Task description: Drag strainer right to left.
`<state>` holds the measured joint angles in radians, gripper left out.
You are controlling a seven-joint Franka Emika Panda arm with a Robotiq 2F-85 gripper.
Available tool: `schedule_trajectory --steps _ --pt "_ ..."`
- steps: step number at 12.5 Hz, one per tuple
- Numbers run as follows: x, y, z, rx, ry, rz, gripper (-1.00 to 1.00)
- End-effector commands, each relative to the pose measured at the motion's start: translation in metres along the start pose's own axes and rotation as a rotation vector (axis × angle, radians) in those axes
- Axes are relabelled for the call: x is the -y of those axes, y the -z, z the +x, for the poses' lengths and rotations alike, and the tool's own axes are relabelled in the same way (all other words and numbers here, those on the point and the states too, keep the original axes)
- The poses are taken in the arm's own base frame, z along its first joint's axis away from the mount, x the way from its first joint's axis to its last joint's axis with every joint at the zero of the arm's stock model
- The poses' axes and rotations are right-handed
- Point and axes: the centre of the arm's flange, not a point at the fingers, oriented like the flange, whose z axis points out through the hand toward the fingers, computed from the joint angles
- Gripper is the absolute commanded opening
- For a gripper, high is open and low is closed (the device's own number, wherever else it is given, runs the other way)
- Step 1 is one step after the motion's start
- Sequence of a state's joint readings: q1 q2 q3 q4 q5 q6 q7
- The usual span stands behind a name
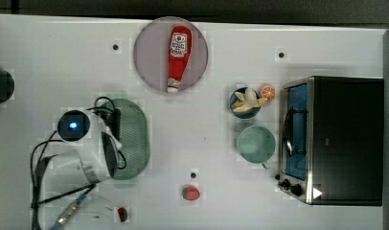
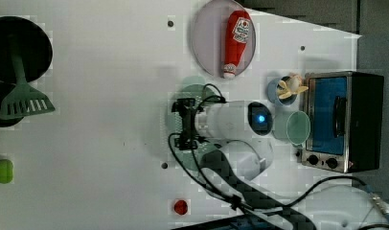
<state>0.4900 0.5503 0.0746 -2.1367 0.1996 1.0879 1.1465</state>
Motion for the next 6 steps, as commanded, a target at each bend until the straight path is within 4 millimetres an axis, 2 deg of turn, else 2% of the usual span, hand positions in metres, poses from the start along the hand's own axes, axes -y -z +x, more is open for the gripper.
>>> schedule_trajectory --steps 1,6 --pt "0.005 -0.001 -0.026 0.016 -0.032 -0.007 1.0" --pt "0.005 -0.007 -0.065 0.05 -0.03 -0.004 1.0"
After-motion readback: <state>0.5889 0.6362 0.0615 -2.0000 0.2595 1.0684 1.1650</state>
